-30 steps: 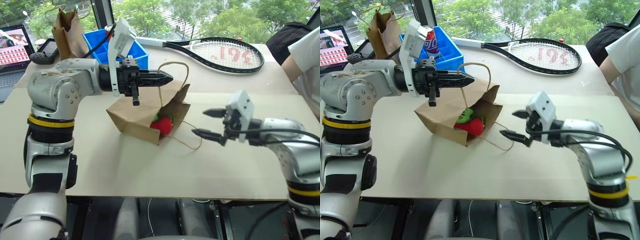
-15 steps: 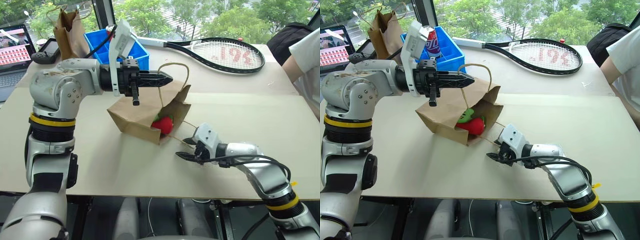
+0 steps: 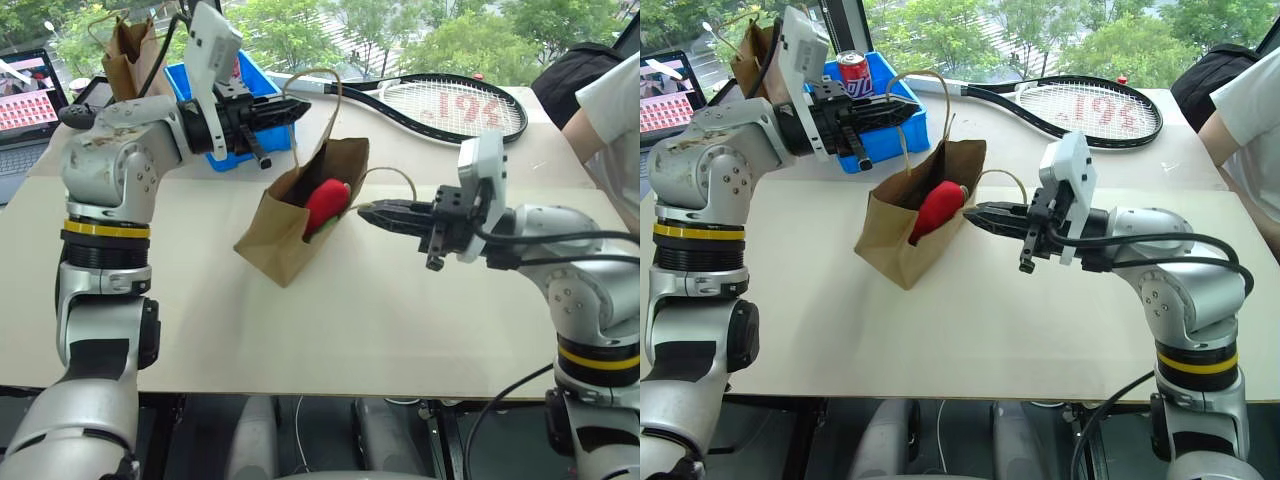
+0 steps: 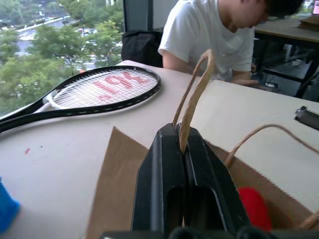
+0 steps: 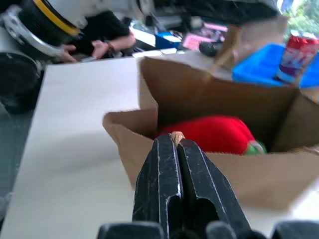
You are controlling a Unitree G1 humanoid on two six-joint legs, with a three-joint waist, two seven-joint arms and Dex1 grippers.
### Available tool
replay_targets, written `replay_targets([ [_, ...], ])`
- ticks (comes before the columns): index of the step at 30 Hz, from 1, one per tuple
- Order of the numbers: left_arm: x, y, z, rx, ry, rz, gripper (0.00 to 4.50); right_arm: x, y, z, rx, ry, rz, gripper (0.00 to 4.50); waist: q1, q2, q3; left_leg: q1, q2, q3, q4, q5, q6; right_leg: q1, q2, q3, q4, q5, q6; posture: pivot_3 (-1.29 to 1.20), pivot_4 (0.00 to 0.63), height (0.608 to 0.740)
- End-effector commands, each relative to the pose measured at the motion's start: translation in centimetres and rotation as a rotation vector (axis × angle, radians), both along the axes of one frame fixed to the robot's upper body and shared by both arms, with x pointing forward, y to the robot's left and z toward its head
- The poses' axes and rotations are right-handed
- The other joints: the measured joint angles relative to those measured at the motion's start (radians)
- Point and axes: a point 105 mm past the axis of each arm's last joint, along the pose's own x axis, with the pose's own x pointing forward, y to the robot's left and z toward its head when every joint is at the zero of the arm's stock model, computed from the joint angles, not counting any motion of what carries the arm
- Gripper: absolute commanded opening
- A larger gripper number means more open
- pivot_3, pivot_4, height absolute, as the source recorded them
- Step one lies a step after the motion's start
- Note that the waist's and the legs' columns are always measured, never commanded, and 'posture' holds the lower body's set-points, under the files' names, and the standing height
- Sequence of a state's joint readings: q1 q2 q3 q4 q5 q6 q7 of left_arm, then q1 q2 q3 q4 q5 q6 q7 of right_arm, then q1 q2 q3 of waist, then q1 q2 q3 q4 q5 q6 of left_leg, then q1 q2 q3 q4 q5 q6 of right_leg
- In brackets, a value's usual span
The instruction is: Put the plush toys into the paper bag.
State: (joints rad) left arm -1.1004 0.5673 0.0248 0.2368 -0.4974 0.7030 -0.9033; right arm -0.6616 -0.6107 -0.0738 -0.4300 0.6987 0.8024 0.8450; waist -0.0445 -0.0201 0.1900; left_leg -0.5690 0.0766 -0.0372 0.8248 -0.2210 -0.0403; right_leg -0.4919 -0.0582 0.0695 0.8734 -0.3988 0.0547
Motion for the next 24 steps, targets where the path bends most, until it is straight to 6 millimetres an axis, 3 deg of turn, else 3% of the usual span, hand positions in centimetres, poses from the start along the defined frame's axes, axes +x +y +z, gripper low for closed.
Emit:
replay_targets([
  [1,-0.6,0.2,1.5,-0.040,-0.054,0.000,0.00,-1.1,0.8,2.9,0.032,-0.078,0.063,0.04,0.001,0.000,0.000,0.000,0.000,0.000,0.000,0.000,0.000,0.000,0.000,0.000,0.000,0.000,0.000,0.00,0.150,0.660],
  [5,-1.0,0.2,0.9,-0.039,-0.026,-0.016,0.00,-1.6,1.5,3.1,-0.004,-0.071,0.108,0.04,0.002,0.000,0.000,0.000,0.000,0.000,0.000,0.000,0.000,0.000,0.000,0.000,0.000,0.000,0.000,0.00,0.150,0.660],
  [11,-3.5,-0.4,-2.1,0.034,0.102,-0.120,0.00,-1.1,-0.2,0.2,-0.144,0.008,0.052,0.04,0.001,0.000,0.000,0.000,0.000,0.000,0.000,0.000,0.000,0.000,0.000,0.000,0.000,0.000,0.000,0.00,0.150,0.660],
  [14,-4.3,-0.1,-1.5,-0.028,0.156,-0.158,0.79,-1.2,-0.8,0.0,-0.153,0.019,0.047,0.00,0.001,0.000,0.000,0.000,0.000,0.000,0.000,0.000,0.000,0.000,0.000,0.000,0.000,0.000,0.000,0.00,0.150,0.660],
  [19,-4.7,0.8,-0.6,-0.030,0.150,-0.159,2.67,-1.6,-1.9,1.5,-0.079,0.071,0.052,0.00,-0.002,0.000,0.000,0.001,0.000,0.000,0.000,0.001,0.001,0.001,0.000,0.000,0.000,0.001,-0.001,0.00,0.150,0.660],
  [20,-4.8,1.0,-0.3,-0.038,0.147,-0.163,3.11,-1.7,-2.1,1.9,-0.075,0.069,0.049,0.67,-0.002,0.000,0.000,0.001,0.000,0.000,-0.001,0.001,0.001,0.000,0.000,0.000,0.000,0.001,-0.001,0.00,0.150,0.660],
  [24,-5.7,2.7,1.4,-0.086,0.130,-0.192,4.47,-2.5,-3.6,4.6,0.020,0.050,0.046,1.91,-0.001,0.000,0.000,0.001,0.000,0.000,-0.001,0.001,0.001,0.000,0.000,0.000,-0.001,0.001,-0.001,0.00,0.150,0.660],
])
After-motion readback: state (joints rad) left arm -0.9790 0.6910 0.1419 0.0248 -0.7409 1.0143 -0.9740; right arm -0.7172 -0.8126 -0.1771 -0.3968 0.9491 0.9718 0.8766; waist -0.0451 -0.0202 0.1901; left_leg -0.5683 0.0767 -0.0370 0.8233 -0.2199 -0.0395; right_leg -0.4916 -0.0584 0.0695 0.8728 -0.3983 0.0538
